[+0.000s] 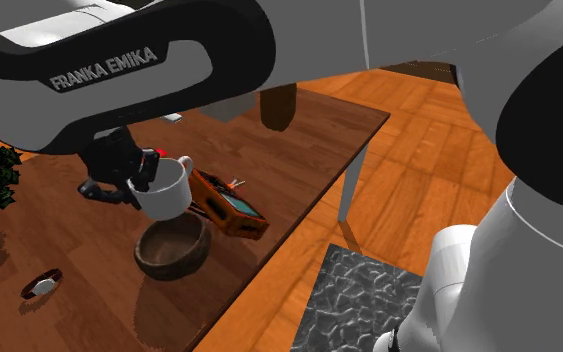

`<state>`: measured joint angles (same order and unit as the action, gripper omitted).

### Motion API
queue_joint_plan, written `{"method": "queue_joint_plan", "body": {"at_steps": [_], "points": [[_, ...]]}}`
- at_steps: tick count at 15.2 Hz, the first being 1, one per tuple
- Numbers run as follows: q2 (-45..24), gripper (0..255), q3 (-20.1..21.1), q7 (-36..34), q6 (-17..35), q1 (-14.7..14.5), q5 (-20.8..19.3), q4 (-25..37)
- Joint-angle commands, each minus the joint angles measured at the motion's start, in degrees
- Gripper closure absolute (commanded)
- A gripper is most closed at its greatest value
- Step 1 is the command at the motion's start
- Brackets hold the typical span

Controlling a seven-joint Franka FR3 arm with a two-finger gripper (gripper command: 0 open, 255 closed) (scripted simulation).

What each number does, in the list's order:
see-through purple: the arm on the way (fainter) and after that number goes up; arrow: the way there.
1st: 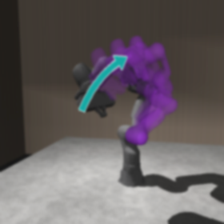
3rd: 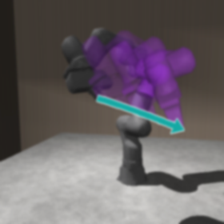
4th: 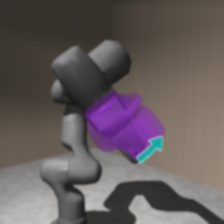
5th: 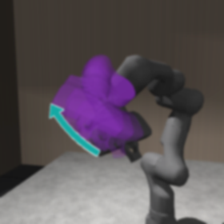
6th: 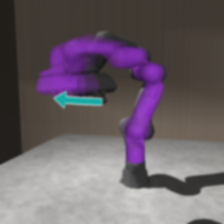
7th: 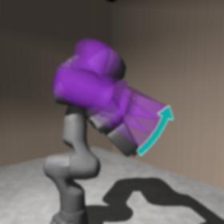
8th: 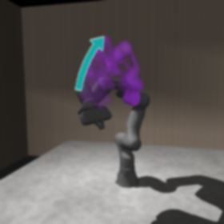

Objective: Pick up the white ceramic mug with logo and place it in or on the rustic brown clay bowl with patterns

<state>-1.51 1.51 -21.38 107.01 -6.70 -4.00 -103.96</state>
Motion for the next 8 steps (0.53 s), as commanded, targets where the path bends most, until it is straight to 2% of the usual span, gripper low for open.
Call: {"method": "queue_joint_plan", "body": {"at_steps": [1,8], "points": [[-0.51,255,0.21,-0.58,1.24,-0.23,-0.04,-0.79],[-1.34,255,0.18,-0.94,6.46,-0.20,-0.21,-5.18]]}}
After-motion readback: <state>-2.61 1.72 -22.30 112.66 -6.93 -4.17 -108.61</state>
